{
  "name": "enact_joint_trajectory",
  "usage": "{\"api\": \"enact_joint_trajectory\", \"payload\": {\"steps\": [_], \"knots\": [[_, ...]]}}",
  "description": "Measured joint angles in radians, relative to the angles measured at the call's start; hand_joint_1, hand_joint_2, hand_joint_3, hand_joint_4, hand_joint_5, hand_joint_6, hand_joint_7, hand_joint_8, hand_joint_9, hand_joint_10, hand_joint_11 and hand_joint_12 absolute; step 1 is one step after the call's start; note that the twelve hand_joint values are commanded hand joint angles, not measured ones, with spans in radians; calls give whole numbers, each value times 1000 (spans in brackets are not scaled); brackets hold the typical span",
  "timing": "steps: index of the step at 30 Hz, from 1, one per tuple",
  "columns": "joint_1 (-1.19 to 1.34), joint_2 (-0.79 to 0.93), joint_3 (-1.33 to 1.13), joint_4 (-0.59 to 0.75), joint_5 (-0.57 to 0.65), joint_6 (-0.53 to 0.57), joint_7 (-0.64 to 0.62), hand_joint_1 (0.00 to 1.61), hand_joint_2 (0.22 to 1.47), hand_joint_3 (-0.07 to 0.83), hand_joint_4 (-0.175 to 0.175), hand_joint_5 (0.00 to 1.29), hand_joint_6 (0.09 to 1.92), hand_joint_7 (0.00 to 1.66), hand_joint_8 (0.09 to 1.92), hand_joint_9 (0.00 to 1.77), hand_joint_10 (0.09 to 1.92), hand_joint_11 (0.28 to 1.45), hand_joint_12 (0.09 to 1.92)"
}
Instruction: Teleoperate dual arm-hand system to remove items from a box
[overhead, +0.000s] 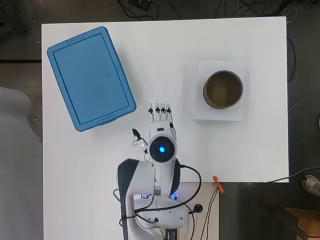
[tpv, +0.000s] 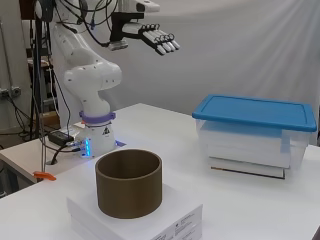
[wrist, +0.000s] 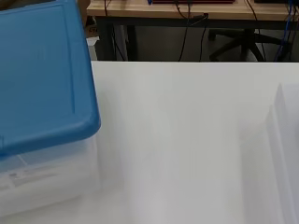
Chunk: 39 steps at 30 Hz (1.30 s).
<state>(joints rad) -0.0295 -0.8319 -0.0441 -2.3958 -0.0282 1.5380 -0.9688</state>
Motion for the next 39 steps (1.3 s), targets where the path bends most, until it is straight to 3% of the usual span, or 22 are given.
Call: {"api": "enact_joint_trajectory", "payload": {"steps": [6, 11, 17, 20, 24, 30, 34, 39], "knots": [[-64, -360, -149, -158, -54, -76, -338, 81, 1049, -5, -19, 340, 87, 371, 87, 387, 87, 423, 87], [-30, -353, -103, -200, -20, -61, -407, 116, 1043, -5, -24, 339, 87, 389, 87, 418, 87, 453, 87], [37, -37, 4, -126, 36, 61, -395, 184, 999, -9, -14, 355, 87, 372, 87, 387, 87, 452, 87], [61, 134, 93, -112, 35, 197, -409, 237, 921, -20, -11, 336, 87, 333, 87, 361, 87, 450, 87], [81, 265, 189, -112, 40, 333, -406, 191, 891, -19, -12, 282, 87, 275, 87, 317, 87, 448, 87], [134, 228, 365, -289, 72, 476, -208, 69, 881, -6, -44, 147, 87, 167, 87, 235, 87, 418, 87], [173, 162, 422, -403, 87, 606, -149, 116, 946, 19, -65, 114, 87, 128, 87, 205, 87, 403, 87], [174, 130, 422, -441, -1, 708, -109, 219, 964, 15, -79, 125, 87, 124, 87, 181, 87, 387, 87]]}}
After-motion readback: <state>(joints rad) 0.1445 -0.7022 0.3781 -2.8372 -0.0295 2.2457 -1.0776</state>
